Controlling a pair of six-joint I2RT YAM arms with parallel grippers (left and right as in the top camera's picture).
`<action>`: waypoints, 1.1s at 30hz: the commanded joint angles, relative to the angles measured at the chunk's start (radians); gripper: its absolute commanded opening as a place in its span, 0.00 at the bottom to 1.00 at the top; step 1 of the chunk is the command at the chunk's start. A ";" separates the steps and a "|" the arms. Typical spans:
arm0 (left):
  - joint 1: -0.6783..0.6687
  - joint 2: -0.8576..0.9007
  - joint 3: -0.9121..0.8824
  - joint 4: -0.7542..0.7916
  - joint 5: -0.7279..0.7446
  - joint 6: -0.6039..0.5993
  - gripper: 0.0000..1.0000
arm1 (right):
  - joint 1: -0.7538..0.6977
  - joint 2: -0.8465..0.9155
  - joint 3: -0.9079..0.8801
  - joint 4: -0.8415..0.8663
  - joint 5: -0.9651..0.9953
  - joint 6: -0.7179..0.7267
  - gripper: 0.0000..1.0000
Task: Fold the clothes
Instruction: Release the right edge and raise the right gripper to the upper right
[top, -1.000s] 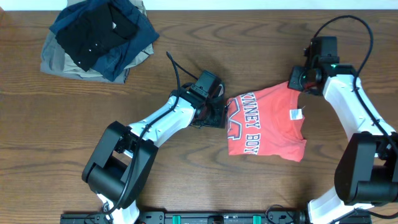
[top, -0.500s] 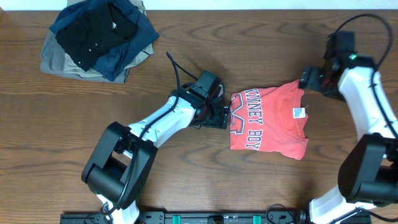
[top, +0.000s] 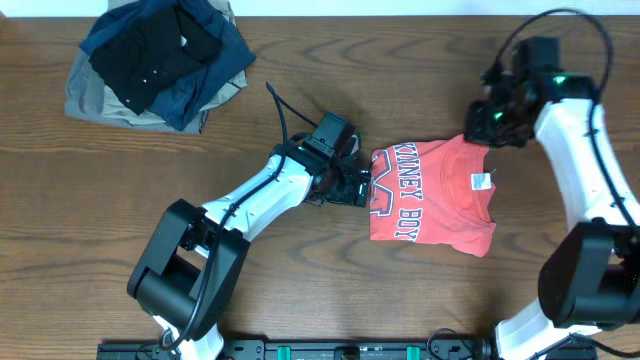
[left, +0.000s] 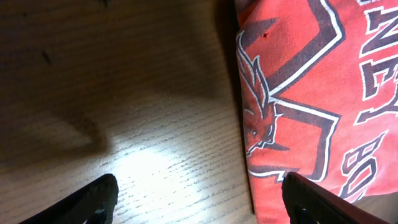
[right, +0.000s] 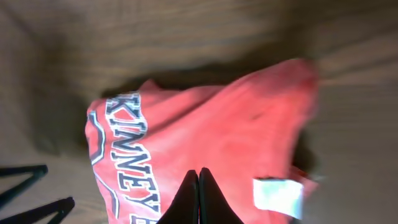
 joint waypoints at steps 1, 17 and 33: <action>0.002 -0.025 -0.004 -0.002 -0.013 0.013 0.86 | -0.010 0.020 -0.100 0.077 -0.049 -0.014 0.01; 0.002 -0.025 -0.004 -0.001 -0.013 0.013 0.92 | -0.084 0.247 -0.172 0.211 0.192 0.037 0.14; 0.001 -0.024 -0.004 0.006 -0.013 0.013 0.96 | -0.085 0.156 0.313 -0.295 0.243 0.077 0.99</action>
